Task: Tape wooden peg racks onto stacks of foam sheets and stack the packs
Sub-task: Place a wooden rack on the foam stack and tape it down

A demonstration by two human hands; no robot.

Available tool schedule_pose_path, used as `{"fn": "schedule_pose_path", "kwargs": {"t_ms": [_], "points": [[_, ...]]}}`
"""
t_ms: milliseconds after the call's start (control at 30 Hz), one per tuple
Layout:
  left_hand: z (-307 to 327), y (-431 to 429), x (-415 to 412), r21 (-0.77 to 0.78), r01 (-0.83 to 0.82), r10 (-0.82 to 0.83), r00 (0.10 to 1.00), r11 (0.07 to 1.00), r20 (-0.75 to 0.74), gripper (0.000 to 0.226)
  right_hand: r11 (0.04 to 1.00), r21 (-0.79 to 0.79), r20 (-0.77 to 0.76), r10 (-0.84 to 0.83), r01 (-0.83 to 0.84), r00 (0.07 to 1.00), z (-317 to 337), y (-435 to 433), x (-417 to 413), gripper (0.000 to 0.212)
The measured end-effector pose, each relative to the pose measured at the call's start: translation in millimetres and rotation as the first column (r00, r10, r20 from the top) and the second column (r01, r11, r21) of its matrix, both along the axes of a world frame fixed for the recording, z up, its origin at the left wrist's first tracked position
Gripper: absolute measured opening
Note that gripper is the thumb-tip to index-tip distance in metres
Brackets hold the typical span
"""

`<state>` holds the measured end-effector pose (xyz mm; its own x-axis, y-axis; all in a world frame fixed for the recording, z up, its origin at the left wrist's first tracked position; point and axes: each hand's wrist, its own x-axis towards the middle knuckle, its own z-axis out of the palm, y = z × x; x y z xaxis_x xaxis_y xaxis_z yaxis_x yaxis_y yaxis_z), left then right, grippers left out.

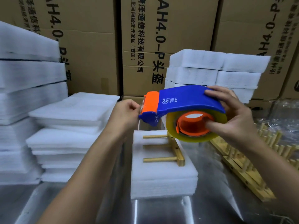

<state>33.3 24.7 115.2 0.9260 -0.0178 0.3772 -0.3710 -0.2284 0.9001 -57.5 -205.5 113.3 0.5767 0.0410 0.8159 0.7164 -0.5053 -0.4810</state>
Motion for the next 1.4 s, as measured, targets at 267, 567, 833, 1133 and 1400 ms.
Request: {"fn": "schedule_pose_path", "kwargs": {"t_ms": [267,567,833,1133,1400], "points": [[31,41,-12,0.287,-0.563,0.407,0.792,0.775,0.455,0.025,0.992,-0.078,-0.076,-0.109,0.103,0.991,23,-92,-17,0.08],[-17,17,-8,0.818,-0.575,0.044,0.818,0.029,0.573,0.023,0.94,-0.284,-0.223,-0.257,0.19,0.94,14,-147,-6,0.081],[-68,11,4,0.851,-0.508,0.023,0.857,-0.134,0.515,0.023,0.961,-0.239,-0.273,-0.203,0.138,0.94,4,-121,0,0.094],[-96,13,8,0.969,-0.187,0.219,0.964,0.163,0.149,0.032,0.961,-0.255,-0.35,-0.196,0.109,0.916,-24,-120,-8,0.092],[-99,8,7,0.834,-0.016,0.355,0.909,0.551,-0.217,0.035,0.96,-0.245,-0.39,-0.226,0.136,0.893,-37,-127,-10,0.089]]}}
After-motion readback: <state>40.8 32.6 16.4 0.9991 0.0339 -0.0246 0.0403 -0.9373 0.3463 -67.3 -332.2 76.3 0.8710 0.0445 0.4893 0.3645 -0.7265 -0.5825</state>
